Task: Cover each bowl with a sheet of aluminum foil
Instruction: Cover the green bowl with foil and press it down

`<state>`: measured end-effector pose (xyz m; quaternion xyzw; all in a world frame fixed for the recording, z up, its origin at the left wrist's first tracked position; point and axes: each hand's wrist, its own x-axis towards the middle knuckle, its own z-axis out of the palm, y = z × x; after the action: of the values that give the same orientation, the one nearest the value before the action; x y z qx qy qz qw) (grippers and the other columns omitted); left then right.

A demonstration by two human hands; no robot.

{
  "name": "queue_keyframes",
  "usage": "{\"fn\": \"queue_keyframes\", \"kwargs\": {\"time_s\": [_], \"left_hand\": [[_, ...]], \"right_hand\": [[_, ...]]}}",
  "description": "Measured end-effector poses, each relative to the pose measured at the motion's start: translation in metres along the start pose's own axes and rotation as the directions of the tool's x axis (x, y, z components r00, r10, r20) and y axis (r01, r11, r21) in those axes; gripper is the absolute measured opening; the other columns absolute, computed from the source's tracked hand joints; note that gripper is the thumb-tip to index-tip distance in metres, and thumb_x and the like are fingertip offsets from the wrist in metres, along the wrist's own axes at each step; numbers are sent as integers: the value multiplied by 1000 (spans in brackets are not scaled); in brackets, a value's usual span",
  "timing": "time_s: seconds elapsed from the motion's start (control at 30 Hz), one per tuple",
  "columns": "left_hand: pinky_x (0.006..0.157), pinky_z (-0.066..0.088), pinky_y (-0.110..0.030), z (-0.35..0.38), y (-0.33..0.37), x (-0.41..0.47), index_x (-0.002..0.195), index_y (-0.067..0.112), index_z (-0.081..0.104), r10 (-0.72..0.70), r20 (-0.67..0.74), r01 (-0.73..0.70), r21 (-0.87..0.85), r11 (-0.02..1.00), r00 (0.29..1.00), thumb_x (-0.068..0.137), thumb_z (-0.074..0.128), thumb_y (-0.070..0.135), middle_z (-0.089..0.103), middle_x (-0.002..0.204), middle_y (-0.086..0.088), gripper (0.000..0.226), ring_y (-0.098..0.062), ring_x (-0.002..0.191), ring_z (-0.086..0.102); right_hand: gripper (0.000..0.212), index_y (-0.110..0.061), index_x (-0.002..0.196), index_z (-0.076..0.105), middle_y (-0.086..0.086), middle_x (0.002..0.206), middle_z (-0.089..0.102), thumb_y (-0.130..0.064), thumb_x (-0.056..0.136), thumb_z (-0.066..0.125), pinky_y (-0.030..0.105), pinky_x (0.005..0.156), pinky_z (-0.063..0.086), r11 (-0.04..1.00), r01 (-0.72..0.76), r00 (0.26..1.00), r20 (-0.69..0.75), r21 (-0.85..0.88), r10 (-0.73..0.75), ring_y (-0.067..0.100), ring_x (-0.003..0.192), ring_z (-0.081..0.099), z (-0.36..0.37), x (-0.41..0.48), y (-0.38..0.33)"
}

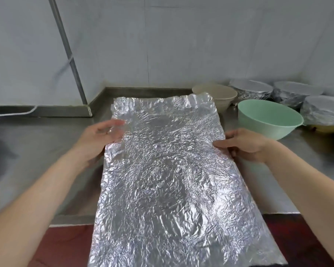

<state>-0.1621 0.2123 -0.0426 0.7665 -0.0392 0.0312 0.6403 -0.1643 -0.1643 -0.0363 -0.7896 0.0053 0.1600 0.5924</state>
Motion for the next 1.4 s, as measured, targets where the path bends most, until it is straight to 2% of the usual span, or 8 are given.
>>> {"fn": "queue_keyframes", "kwargs": {"time_s": [0.13, 0.37, 0.5, 0.6, 0.77, 1.0, 1.13, 1.4], "left_hand": [[74, 54, -13, 3, 0, -11, 114, 26, 64, 34, 103, -46, 120, 992, 994, 75, 70, -12, 59, 124, 12, 55, -1, 78, 68], [55, 52, -15, 9, 4, -16, 117, 10, 64, 37, 2, -37, 88, 995, 999, 77, 69, -13, 66, 112, -6, 46, -6, 56, 65], [90, 48, -30, 12, 0, -15, 114, 29, 58, 38, -95, -27, 113, 993, 995, 84, 69, 4, 67, 106, -13, 40, -21, 92, 65], [89, 44, -28, 16, -2, -14, 137, 19, 43, -24, -130, 33, 74, 997, 991, 85, 70, 8, 71, 93, -9, 60, -20, 93, 65], [84, 47, -38, 19, 3, -17, 80, 9, 68, 4, -137, 4, 53, 999, 991, 80, 69, -7, 72, 73, -5, 16, -28, 83, 62], [76, 50, -37, 7, -3, -4, 76, 4, 68, 29, -192, -6, 117, 993, 981, 72, 75, -12, 69, 81, -23, 18, -24, 73, 61], [54, 48, -14, 2, -6, 10, 71, 8, 69, 19, -140, 11, 210, 978, 990, 76, 71, -14, 66, 65, -2, 22, -6, 57, 58], [52, 49, -10, -3, -12, 19, 54, 15, 74, -110, -14, 110, 220, 969, 994, 83, 54, -21, 73, 66, -1, 50, -2, 56, 65]], "right_hand": [[27, -8, 57, 61, 7, 54, 54, -16, 79, 74, 26, 50, 31, 997, 24, 991, -130, 77, -14, 15, 47, 41, 2, 0, 7], [21, -7, 64, 66, 5, 55, 60, -17, 79, 75, 16, 36, 34, 991, 104, 967, -241, 86, -81, 10, 41, 49, 5, -8, 10], [17, -11, 67, 66, 0, 59, 67, -17, 65, 81, 13, 37, 33, 984, 167, 924, -358, 64, -134, 8, 46, 51, 5, -14, 10], [18, -10, 75, 60, 8, 68, 62, -2, 76, 76, 13, 35, 33, 967, 217, 904, -402, 132, -148, 8, 42, 49, 7, -21, 8], [16, -11, 76, 62, 2, 69, 60, -9, 76, 78, 14, 39, 33, 977, 201, 907, -389, 68, -160, 4, 42, 44, 9, -20, 4], [18, 8, 82, 64, 10, 72, 64, 8, 70, 77, 18, 52, 42, 977, 211, 893, -402, -19, -200, 5, 47, 52, 8, -4, 14], [33, -5, 63, 59, -9, 47, 57, 25, 76, 58, 14, 50, 40, 961, 249, 895, -351, -119, -276, -3, 40, 47, 2, 7, 16], [38, -11, 64, 61, -11, 51, 60, 20, 82, 51, 9, 51, 35, 941, 220, 917, -273, -257, -290, -3, 44, 45, -7, 26, 26]]}}
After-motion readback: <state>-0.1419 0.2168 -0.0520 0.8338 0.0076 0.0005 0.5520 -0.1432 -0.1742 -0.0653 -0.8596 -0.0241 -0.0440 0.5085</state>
